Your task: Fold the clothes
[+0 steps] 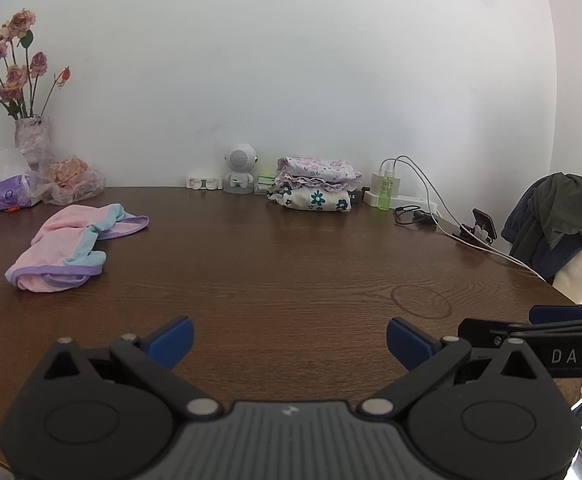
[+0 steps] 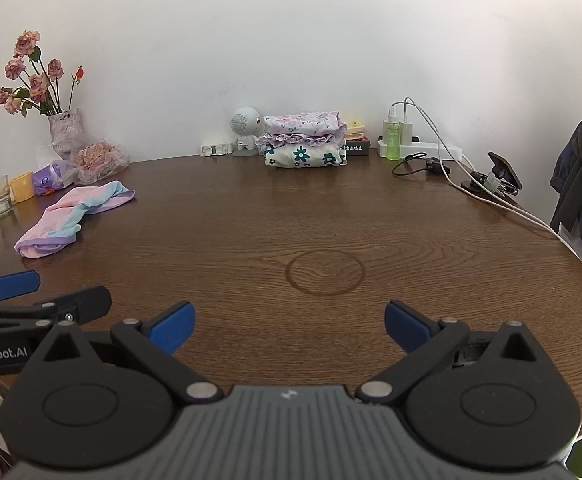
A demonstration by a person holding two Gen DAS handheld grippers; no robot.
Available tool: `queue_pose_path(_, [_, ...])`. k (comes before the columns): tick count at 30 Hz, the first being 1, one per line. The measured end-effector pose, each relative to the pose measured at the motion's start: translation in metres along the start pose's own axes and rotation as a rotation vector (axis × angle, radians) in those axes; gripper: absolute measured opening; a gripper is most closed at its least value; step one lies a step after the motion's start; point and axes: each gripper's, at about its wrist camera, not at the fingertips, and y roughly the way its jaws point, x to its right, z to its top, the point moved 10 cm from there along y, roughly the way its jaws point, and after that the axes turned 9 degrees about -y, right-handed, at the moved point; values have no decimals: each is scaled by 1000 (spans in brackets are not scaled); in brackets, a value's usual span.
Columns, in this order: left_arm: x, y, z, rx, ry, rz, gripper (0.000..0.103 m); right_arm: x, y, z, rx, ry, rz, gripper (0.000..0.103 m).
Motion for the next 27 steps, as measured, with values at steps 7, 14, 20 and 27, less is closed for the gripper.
queue_pose_path(7, [-3,-2,-1,-4,-12,5,103,-2,1,-3,-17,4,8,103])
queue_pose_path(14, [-4,-2,-1,-5,-14,3,103,-3,2,-2,-19,5,7,103])
queue_pose_path(20, [-3,-2,-2,-7,-13,3,103,-3,2,-3,-20,4,9,103])
queue_pose_path(27, [-2,-1,-3,-9,-13,1,103,-4,3,-3,-23,4,12,103])
